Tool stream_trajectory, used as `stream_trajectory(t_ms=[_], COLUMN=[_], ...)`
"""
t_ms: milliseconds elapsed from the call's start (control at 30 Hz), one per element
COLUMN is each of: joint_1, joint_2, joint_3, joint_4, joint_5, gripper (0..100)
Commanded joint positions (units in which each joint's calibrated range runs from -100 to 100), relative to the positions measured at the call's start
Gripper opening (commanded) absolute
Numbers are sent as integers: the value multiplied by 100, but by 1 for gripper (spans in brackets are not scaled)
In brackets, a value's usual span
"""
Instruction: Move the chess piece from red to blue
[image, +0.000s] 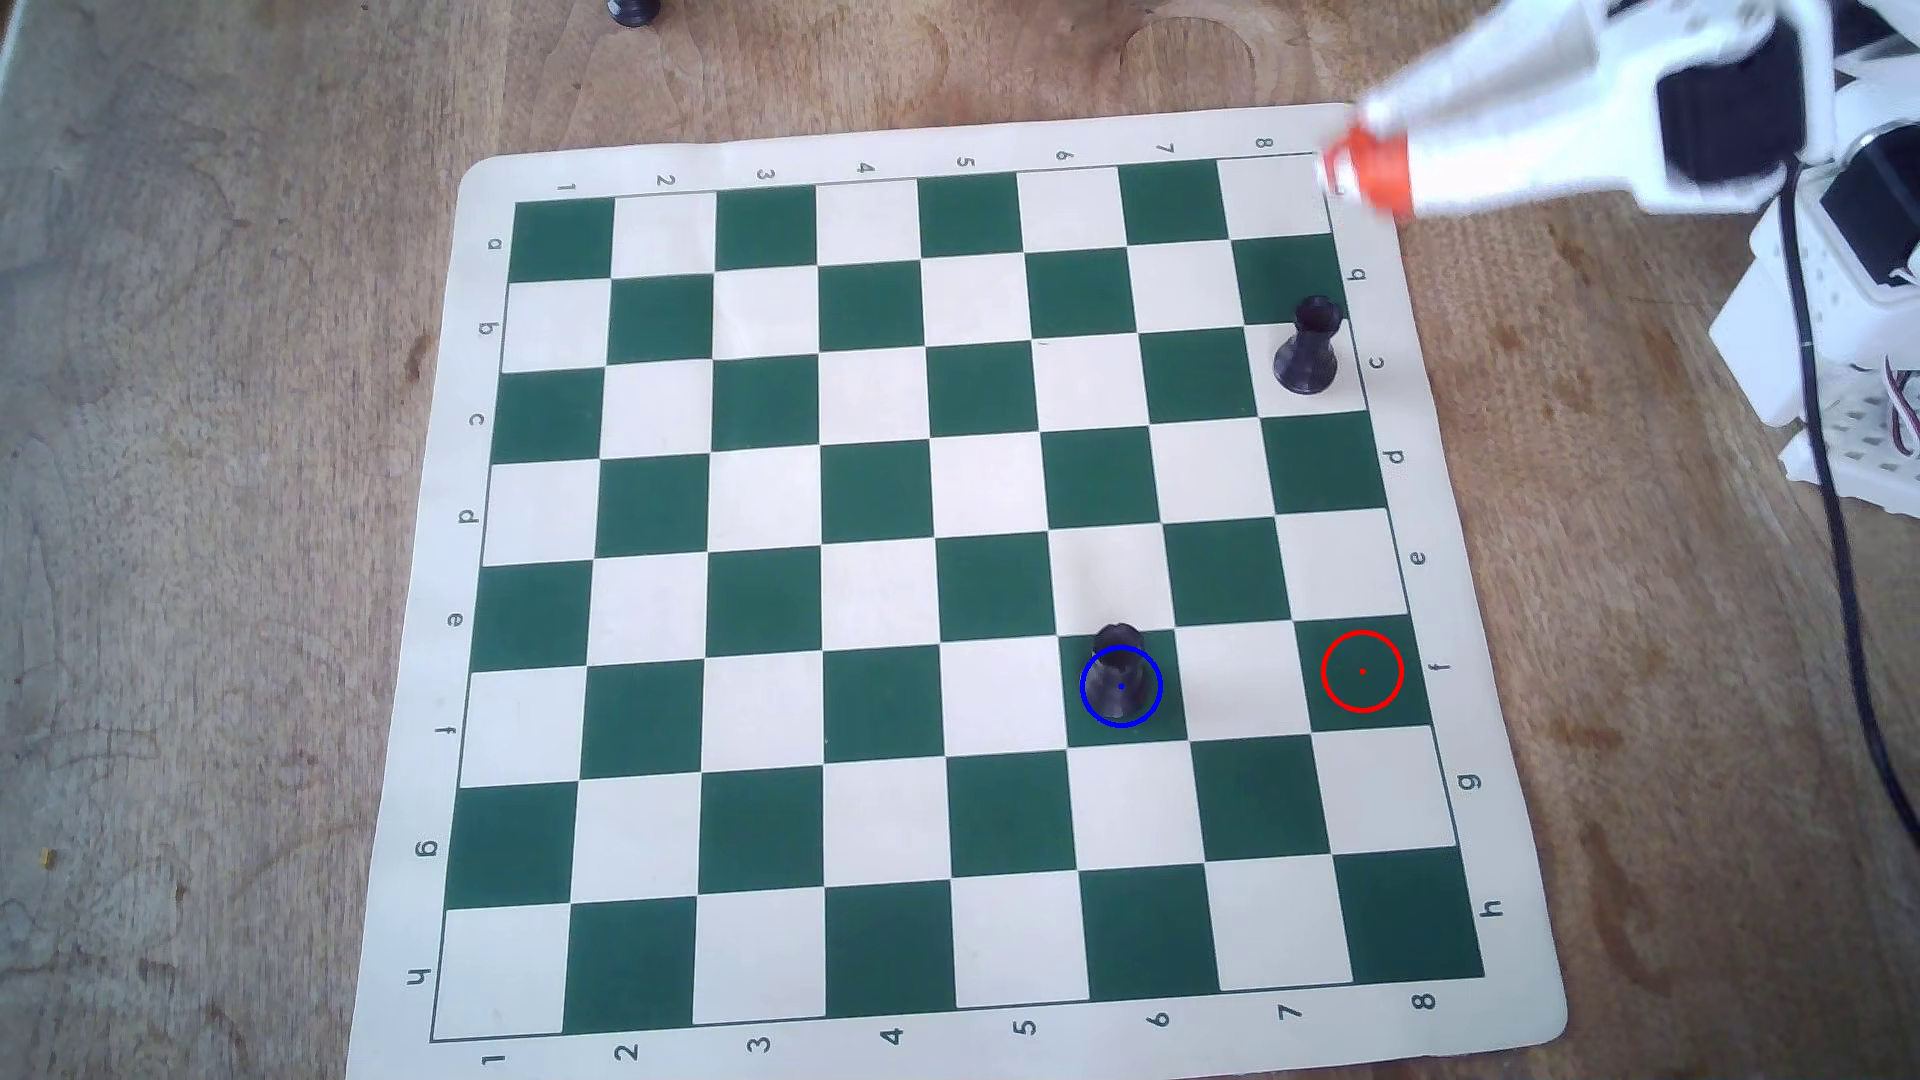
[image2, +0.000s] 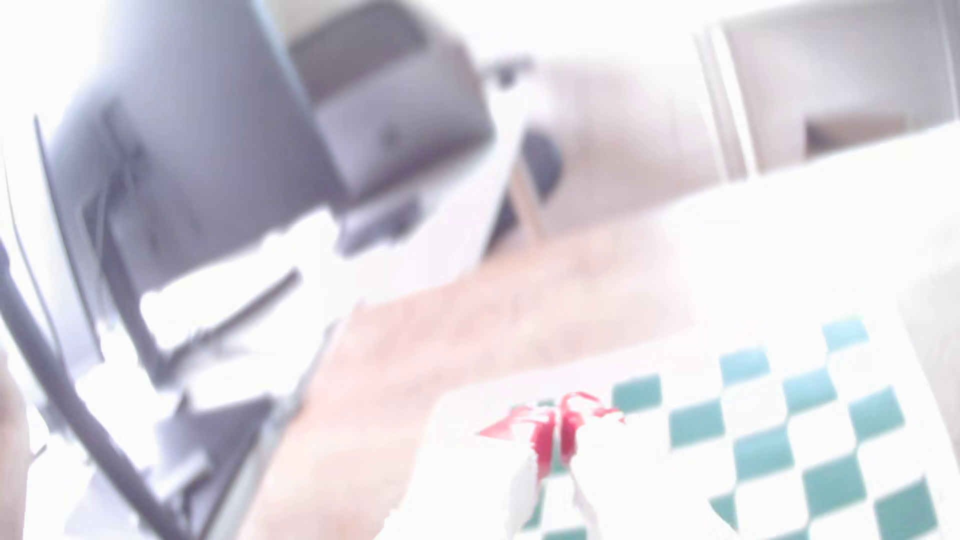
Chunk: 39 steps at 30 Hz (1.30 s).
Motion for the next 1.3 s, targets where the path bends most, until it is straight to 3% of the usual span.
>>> stream_trajectory(t_ms=[0,167,333,533,700,1267], joint_1=[513,263,279,247,232,201], joint_2=[-215,-410,-1760,-1930,-1930,-1938], joint_3=[1848,3172,3172,3181,3181,3181], joint_4=[-4056,-6415,-6406,-8659,-10370,-12254], joint_5=[376,1109,1441,962,1006,1372], gripper=[0,0,0,1,0,0])
